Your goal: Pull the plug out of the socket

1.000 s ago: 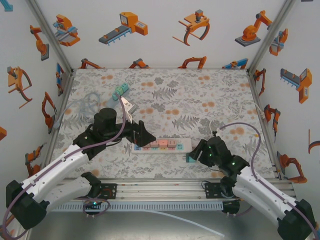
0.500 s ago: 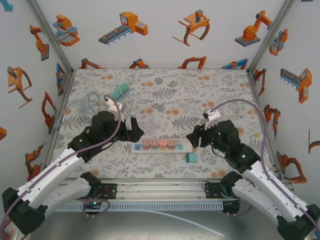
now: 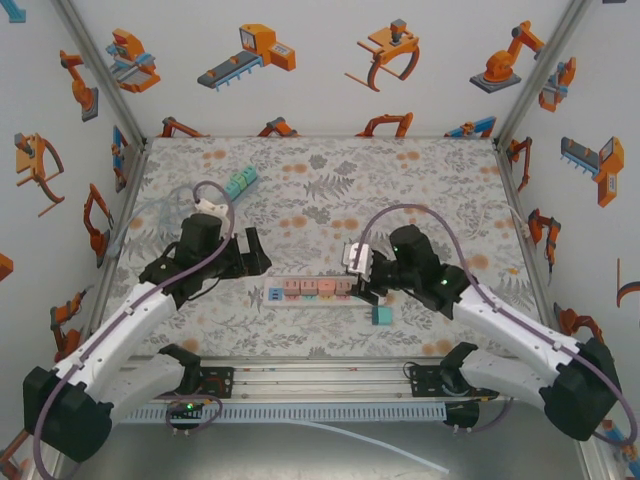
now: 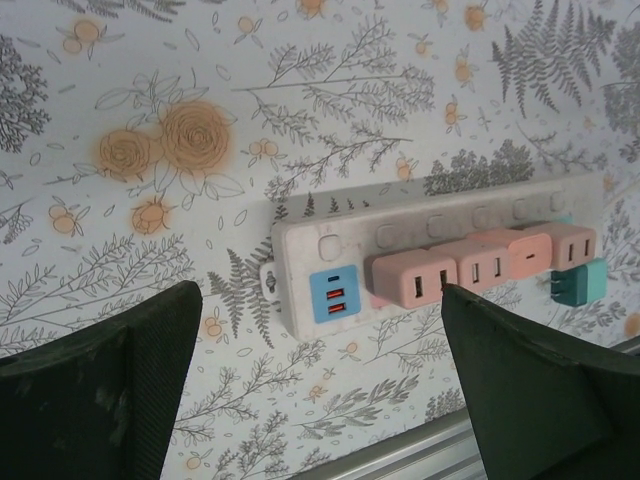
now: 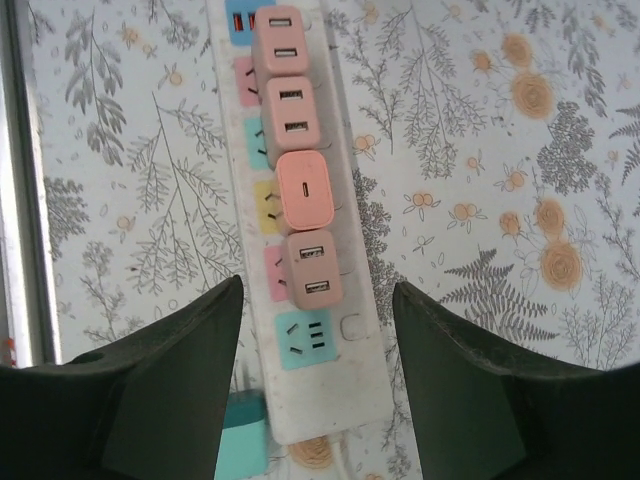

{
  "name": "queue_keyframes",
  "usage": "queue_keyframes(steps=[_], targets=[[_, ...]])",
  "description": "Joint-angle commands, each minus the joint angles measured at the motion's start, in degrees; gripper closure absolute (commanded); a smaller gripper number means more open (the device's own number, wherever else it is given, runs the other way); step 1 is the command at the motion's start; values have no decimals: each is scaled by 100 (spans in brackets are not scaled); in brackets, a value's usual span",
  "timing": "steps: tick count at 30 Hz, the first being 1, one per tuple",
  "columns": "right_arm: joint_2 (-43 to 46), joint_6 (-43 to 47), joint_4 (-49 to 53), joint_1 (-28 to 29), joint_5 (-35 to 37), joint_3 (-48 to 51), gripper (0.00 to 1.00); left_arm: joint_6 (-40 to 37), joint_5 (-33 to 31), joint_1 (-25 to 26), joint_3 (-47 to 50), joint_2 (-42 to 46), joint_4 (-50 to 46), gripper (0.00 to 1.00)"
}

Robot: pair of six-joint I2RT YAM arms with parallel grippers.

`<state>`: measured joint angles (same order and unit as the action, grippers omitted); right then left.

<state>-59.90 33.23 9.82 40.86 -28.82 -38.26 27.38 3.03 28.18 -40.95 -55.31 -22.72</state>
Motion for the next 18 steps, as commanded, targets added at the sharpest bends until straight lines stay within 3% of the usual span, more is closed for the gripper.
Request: queue_keyframes(steps=[1, 2, 11, 18], targets=[[-415, 763, 53, 18, -143, -289, 42, 134, 146, -48, 212, -58, 55, 1], [-571, 759, 50, 18, -126, -311, 42, 120, 158, -42, 279, -84, 133, 1], [-1331, 702, -445, 18, -211, -235, 45, 180, 382, -48, 605, -555, 668, 23], [-1750, 711, -529, 18, -315, -212, 52, 309, 770, -32, 700, -1098, 1179, 31]])
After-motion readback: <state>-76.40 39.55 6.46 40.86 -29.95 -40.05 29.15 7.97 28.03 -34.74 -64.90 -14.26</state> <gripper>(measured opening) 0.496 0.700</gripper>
